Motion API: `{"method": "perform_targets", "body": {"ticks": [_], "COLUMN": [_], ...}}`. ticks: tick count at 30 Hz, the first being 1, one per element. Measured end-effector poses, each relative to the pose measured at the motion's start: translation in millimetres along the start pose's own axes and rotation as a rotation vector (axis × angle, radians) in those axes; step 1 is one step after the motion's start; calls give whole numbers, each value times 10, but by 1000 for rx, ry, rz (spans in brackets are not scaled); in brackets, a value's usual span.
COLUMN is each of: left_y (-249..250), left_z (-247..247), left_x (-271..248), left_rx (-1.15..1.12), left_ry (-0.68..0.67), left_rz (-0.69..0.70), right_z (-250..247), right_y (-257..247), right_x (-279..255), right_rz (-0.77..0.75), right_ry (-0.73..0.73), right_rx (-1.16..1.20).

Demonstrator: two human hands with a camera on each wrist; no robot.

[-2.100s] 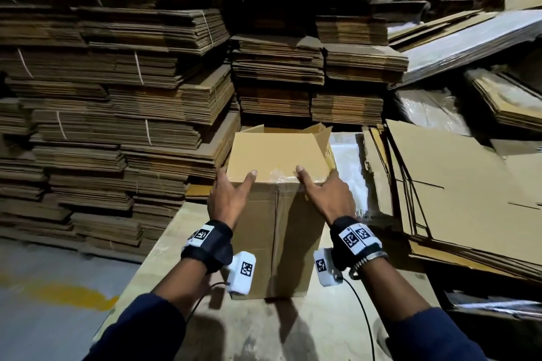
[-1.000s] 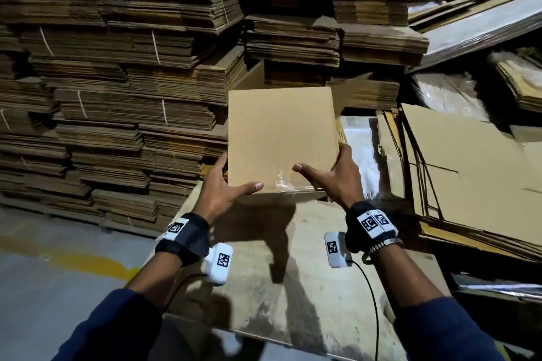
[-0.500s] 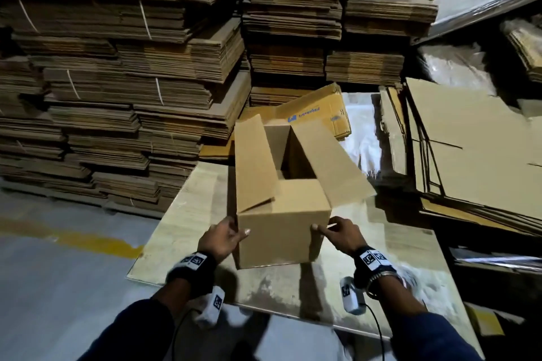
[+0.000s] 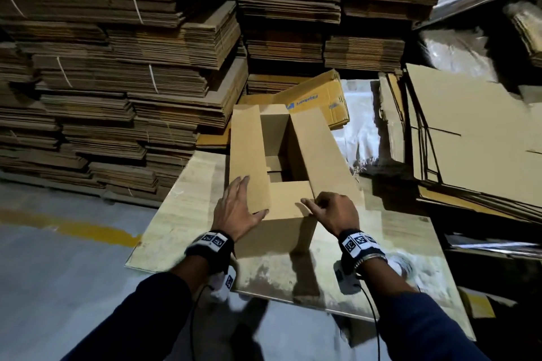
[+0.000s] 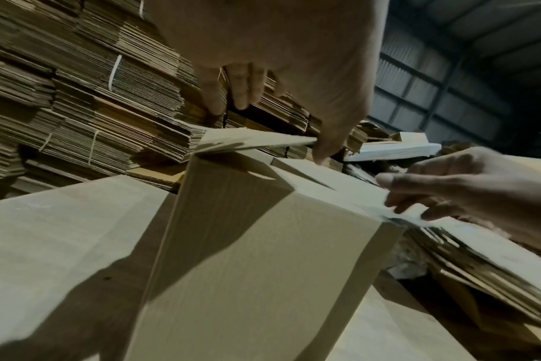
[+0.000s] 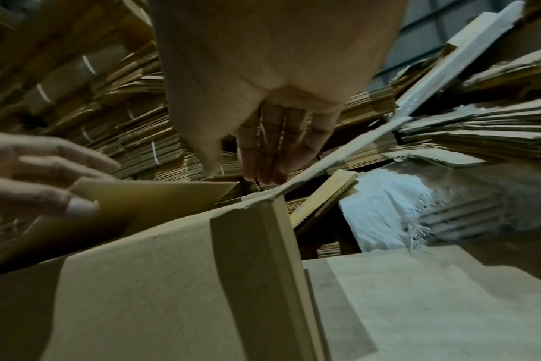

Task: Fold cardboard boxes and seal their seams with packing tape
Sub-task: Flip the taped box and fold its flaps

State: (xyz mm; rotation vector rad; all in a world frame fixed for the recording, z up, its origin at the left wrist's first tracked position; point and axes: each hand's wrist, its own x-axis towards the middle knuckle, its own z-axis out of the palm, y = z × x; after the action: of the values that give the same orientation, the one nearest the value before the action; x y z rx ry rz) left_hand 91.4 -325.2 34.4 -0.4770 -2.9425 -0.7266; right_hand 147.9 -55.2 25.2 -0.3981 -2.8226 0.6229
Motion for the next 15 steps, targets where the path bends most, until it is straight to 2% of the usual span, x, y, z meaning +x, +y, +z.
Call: {"method": "perform_targets", "body": {"ticks": [3,7,10,15], "left_y": [82,25,-203,-589], "left_z": [-114,-370,-532,-558], "left_x": [-16,52,142,200], "left_rx": [-80,52,276,588], "left_ry": [145,279,228,-3], "left_rz": [179,263,208,21], "right_z": [98,227,251,237], "right_y": [-57,-79,-126,-220], "right_x": [72,176,276,396], "right_rz": [-110,-134,-115,-54], "right_ry": [3,-75,-136,-159], "right_rx": [18,-78,-162,-187]}}
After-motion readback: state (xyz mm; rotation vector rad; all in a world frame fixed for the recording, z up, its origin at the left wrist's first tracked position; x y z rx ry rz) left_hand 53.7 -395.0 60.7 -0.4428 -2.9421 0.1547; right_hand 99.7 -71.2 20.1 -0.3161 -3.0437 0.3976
